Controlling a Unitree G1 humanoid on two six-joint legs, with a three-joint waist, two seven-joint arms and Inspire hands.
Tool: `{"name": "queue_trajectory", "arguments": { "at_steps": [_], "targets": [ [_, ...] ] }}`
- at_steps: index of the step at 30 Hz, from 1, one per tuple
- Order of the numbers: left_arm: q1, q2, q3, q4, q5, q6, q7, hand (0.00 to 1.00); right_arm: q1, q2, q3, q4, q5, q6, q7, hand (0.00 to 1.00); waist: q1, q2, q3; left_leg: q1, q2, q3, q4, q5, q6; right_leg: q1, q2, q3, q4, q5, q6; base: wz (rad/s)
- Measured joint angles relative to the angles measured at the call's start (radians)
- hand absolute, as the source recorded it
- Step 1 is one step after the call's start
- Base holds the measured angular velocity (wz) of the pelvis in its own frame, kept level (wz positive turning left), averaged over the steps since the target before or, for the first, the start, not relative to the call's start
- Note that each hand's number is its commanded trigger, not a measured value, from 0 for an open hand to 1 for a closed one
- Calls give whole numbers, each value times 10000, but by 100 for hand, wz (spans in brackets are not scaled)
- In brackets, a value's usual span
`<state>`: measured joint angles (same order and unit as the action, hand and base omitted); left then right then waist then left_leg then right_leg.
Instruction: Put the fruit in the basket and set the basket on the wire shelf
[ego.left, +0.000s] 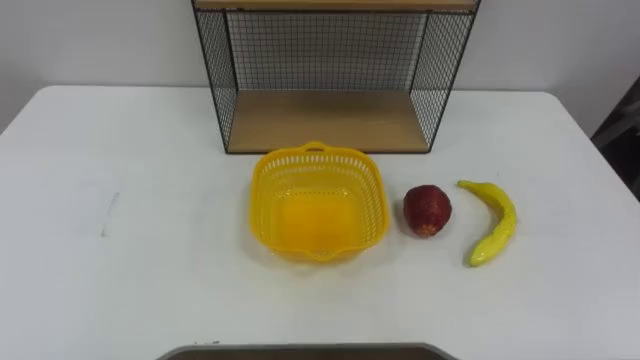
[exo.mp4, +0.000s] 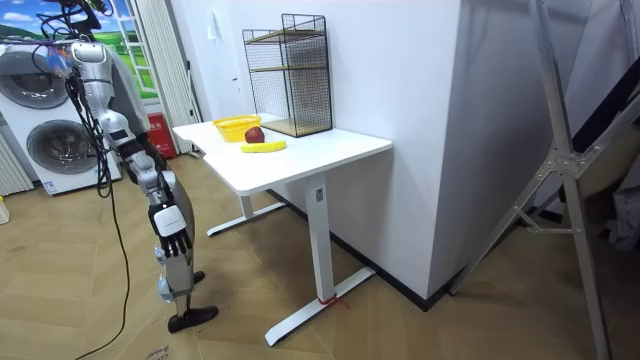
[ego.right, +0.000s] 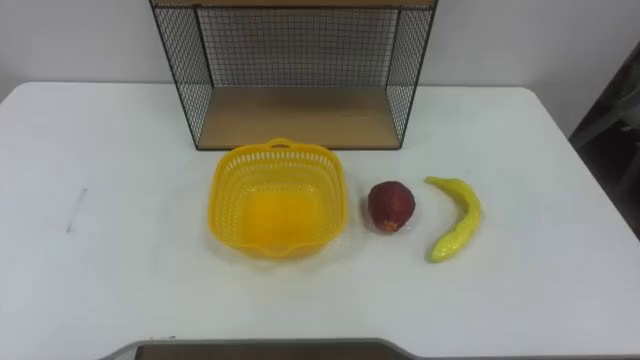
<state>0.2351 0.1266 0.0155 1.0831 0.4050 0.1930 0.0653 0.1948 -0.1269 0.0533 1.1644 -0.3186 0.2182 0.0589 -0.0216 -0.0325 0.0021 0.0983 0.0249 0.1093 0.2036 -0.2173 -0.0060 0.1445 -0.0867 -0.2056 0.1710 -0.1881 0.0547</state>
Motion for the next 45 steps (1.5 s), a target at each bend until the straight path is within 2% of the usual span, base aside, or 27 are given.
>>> {"name": "queue_trajectory", "arguments": {
  "at_steps": [9, 15, 19, 24, 25, 26, 27, 29, 31, 34, 36, 38, 39, 40, 43, 45],
  "targets": [
    [-25, 1, 9, -22, -9, -33, 45, 0, -105, -8, -21, 21, 38, -38, 80, 0, -10, 33, -18, 2, -8, 4, 18, 1, 2, -20, 5, 48, -2, -3, 4, 0],
    [-39, 1, 23, -22, 11, -225, 70, 0, -167, -12, -133, 129, 1204, -205, -598, 0, -7, 41, -14, 5, -8, -31, -55, 1, 1, -11, 11, 48, -25, -9, 9, 0],
    [9, 2, 234, -20, 13, -308, 70, 0, -57, -16, -616, 223, 2544, -211, -1115, 0, -14, 25, -4, 19, -9, -32, -45, 3, 1, -16, 15, 62, -18, -13, 10, 0],
    [90, -8, 454, -14, -24, -417, 76, 0, 298, -17, -1339, 457, 5666, -217, -1995, 0, -45, 42, 4, 22, -9, 1, -101, 1, 0, 55, 16, 52, -17, -17, 14, 0],
    [111, -13, 582, -10, -20, -445, 76, 0, 334, -11, -1909, 455, 6801, -260, -2246, 0, -98, 43, 15, 32, -9, 12, -105, 2, 0, 52, 19, 64, -12, -17, 14, 0],
    [161, -12, 749, -4, -16, -463, 82, 0, 282, -14, -2546, 406, 8000, -436, -2469, 0, -236, 41, 21, 36, -9, 12, -106, 2, 0, 55, 20, 46, -12, -16, 14, 0],
    [196, -11, 847, -1, -16, -482, 89, 0, 219, -13, -2840, 370, 8539, -542, -2595, 0, -298, 39, 22, 39, -9, 12, -99, 2, 1, 63, 20, 31, -13, -16, 13, 0],
    [324, -5, 1272, 33, -10, -553, 112, 0, -64, -10, -3862, 323, 10598, -1002, -2994, 0, -562, 3, 44, 157, -12, 18, -80, -4, -1, 136, 19, 17, -51, -24, 19, 0],
    [378, -1, 1609, -20, -31, -701, 134, 0, -112, -2, -4458, -140, 11930, -1145, -3377, 0, -594, -16, 41, 161, -21, 27, -49, -28, 2, 122, 0, 30, -24, -89, 28, 0],
    [562, 32, 2006, -108, -136, -869, 376, 0, -335, 6, -5570, -982, 12842, -1499, -4269, 0, -848, -60, 10, 138, -41, 2, -24, -34, 13, 99, -33, 8, -9, -157, 44, 1],
    [840, 21, 2108, -559, -214, -910, 472, 0, -325, 8, -6066, -2205, 13011, -1621, -5122, 0, -918, -88, -31, 54, -41, 34, 6, -30, 14, -35, -24, 75, 22, -152, 38, -4],
    [997, 46, 2202, -726, -203, -908, 789, 0, -349, -39, -6480, -3904, 12777, -2161, -6345, 0, -1016, -76, -49, -131, -42, 59, 15, -23, 18, -262, -17, 139, 173, -134, 31, -3],
    [1013, 54, 2210, -742, -194, -912, 859, 0, -400, -68, -6565, -4168, 12618, -2284, -6597, 0, -1040, -80, -56, -152, -43, 58, 16, -23, 18, -276, -17, 138, 164, -134, 31, 0],
    [1058, 65, 2231, -813, -164, -913, 967, 0, -522, -164, -6670, -4581, 12164, -2477, -7075, 0, -1087, -105, -68, -161, -44, 54, 14, -23, 17, -288, -16, 146, 165, -134, 32, 0],
    [1024, 68, 2170, -913, -3, -917, 995, 0, -523, -198, -6725, -6678, 10828, -2548, -8437, 0, -1087, -107, -65, -182, -47, 81, -7, -23, 17, -322, -14, 180, 170, -136, 34, -4],
    [855, 66, 2162, -895, -5, -970, 979, 0, -597, -251, -6720, -8095, 9367, -2787, -9213, 0, -1053, -125, -63, -179, -45, 132, -22, -23, 17, -368, -8, 237, 160, -136, 34, -8]
  ]
}}
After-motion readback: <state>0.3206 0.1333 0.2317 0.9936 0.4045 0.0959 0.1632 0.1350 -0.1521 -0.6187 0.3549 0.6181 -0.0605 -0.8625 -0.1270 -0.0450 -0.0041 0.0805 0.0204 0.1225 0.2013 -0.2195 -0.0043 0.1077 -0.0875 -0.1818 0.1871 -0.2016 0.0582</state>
